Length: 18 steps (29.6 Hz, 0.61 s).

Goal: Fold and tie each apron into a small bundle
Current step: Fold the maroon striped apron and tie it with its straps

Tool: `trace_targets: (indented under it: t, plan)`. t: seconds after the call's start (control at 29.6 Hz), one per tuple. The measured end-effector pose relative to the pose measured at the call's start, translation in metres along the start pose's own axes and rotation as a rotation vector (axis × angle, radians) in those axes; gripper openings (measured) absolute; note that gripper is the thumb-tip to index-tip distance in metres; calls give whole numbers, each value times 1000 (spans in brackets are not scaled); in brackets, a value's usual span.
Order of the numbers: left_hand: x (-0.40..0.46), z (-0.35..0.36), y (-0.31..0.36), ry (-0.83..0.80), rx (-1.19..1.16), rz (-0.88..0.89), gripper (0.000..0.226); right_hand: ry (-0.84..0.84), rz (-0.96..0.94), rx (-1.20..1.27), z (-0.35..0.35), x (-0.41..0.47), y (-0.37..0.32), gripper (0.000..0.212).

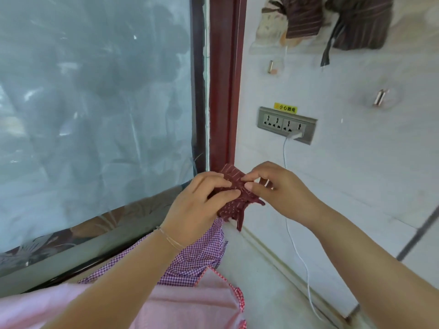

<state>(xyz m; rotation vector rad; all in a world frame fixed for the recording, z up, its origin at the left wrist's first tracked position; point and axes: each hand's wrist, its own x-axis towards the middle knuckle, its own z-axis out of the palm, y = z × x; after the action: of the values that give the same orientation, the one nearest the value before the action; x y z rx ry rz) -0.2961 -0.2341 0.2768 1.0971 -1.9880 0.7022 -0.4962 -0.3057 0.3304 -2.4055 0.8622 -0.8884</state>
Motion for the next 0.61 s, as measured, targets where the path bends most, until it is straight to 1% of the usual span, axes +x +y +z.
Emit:
trace_targets:
  t: [0.07,0.14,0.17,0.24,0.27,0.34,0.41,0.47,0.51,0.61]
  plan:
    - [13,8,4,28,50,63,40,54,-6,3,-10,-3,6,14]
    - [31,14,12,75,72,89,29,102,-37,15,-29,-9,12,20]
    - [44,17,17,92,69,90,27,118,-63,2,-41,-11,13,24]
    - [63,18,24,114,62,116,38,125,-97,-38,-62,-14,12,31]
    - [71,19,25,133,68,134,37,121,-87,-28,-71,-14,10,31]
    - [89,23,24,174,93,155,28,103,18,52,-86,-13,2,24]
    - [115,26,28,250,145,223,19,148,135,62,-105,-12,-3,11]
    - [138,29,32,297,208,280,18,214,200,-35,-118,-7,-4,14]
    - [147,30,34,319,238,303,19,218,220,-55,-125,-6,-3,15]
    - [172,35,43,371,321,351,17,166,293,-44,-151,-7,-4,26]
